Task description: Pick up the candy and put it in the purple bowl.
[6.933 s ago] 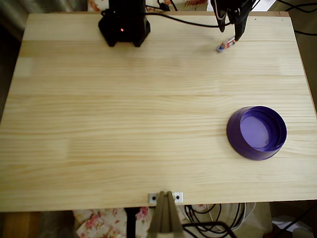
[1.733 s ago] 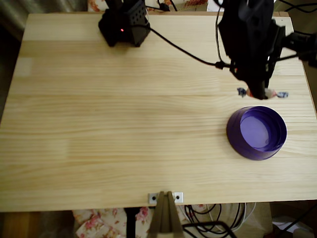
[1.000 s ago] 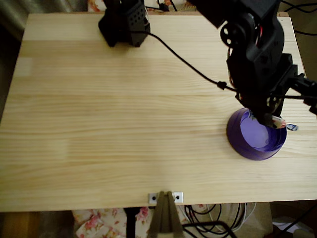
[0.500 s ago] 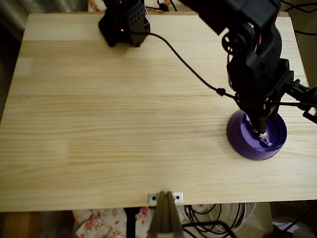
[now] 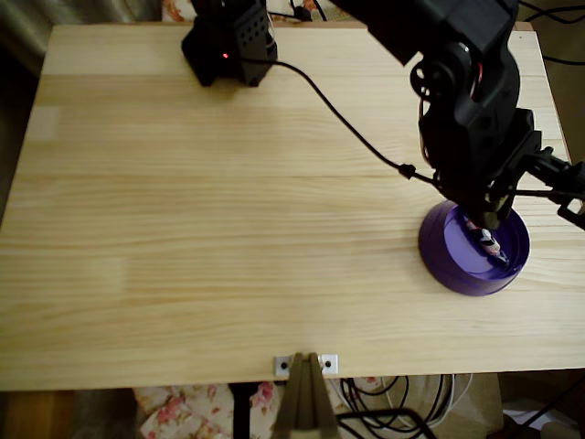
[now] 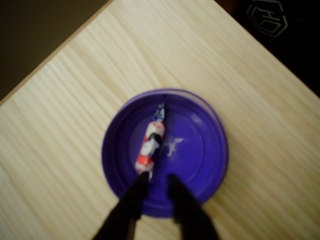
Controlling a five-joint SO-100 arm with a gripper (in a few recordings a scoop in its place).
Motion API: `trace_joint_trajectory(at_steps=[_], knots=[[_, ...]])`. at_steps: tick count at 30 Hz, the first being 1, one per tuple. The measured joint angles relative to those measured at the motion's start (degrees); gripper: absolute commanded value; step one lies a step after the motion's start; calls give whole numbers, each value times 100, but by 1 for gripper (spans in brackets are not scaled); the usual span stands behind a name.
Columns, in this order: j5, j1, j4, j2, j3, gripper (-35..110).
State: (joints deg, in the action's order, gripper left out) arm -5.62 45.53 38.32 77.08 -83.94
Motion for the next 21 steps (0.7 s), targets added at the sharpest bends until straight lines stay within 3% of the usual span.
trace_joint_trajectory(at_steps=[8, 21], knots=[[105, -141, -114, 501, -703, 0], [448, -1318, -431, 2268, -2206, 0]])
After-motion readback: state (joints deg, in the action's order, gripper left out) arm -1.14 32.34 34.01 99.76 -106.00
